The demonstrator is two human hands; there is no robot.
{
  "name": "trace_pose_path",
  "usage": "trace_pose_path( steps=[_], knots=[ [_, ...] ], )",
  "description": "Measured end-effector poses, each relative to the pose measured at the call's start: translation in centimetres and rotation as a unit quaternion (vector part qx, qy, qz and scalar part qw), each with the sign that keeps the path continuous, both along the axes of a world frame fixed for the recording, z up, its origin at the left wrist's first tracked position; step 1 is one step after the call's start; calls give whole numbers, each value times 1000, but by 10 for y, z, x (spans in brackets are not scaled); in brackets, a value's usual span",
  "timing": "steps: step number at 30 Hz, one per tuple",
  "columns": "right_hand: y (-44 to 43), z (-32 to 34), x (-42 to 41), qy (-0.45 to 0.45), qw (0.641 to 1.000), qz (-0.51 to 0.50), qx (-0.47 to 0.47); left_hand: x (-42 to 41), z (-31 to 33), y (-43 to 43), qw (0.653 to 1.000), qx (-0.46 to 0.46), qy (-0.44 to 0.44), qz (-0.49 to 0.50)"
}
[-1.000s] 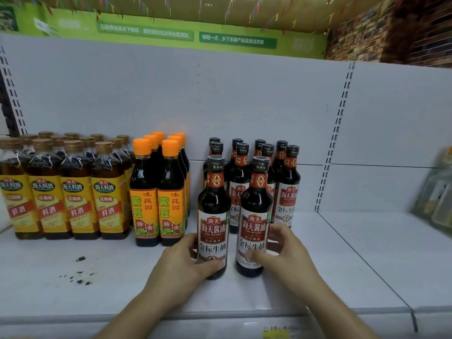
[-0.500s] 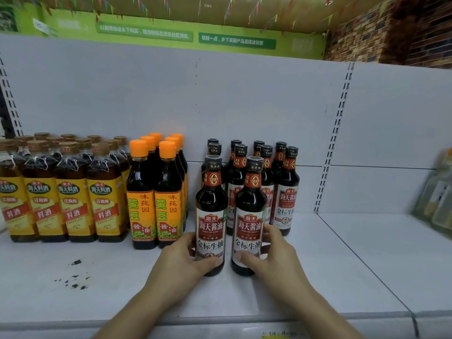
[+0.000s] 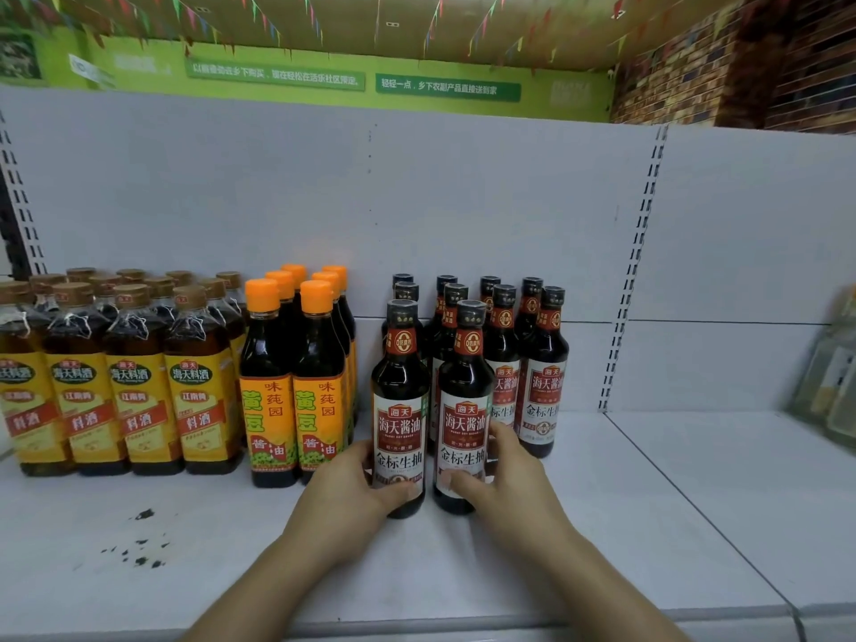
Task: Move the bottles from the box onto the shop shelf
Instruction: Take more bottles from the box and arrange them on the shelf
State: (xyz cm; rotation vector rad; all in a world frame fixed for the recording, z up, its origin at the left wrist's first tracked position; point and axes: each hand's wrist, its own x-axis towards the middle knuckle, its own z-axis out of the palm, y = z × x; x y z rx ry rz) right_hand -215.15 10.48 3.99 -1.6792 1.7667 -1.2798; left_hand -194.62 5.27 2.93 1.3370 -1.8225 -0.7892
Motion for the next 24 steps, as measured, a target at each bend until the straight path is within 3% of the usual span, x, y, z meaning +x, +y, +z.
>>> trace_pose_path(
  steps=[24],
  knots=[
    [-26, 1, -2, -7, 1000, 8, 8, -16, 8, -26, 1000, 14, -21, 1]
  ],
)
